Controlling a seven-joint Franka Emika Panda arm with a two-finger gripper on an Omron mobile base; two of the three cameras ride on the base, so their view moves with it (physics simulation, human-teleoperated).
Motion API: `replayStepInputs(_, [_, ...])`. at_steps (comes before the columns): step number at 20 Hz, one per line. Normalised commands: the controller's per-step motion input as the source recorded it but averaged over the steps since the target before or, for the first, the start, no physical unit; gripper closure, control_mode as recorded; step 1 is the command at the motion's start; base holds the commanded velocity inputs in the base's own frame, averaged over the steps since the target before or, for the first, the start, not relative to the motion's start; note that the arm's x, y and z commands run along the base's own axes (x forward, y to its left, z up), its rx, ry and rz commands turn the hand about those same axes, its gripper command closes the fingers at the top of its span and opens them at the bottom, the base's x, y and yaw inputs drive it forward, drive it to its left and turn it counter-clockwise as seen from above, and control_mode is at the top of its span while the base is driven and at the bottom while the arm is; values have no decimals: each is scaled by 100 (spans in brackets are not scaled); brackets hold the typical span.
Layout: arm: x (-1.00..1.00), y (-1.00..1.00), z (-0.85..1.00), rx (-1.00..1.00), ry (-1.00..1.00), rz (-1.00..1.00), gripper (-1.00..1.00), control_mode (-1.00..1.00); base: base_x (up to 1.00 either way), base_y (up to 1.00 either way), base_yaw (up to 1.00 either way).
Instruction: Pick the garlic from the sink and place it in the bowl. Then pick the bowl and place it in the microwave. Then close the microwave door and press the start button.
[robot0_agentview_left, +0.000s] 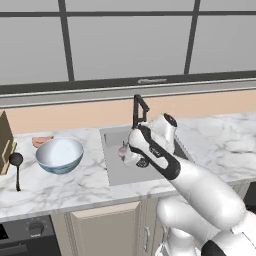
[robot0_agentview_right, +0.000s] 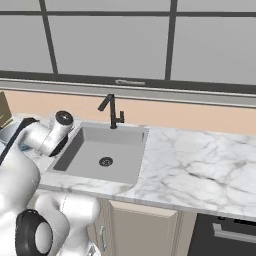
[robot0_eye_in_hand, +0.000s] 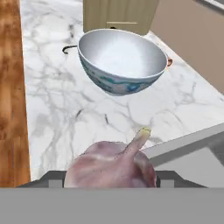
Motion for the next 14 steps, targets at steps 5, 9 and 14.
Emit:
replayStepInputs(5, [27,100,99,-31,7,-1,100,-100,0,0,0])
replayStepInputs(9, [67,95,93,-20,19,-12,100,-100,0,0,0])
replayStepInputs(14, [40,74,5,-20,15,-17,100,-100,0,0,0])
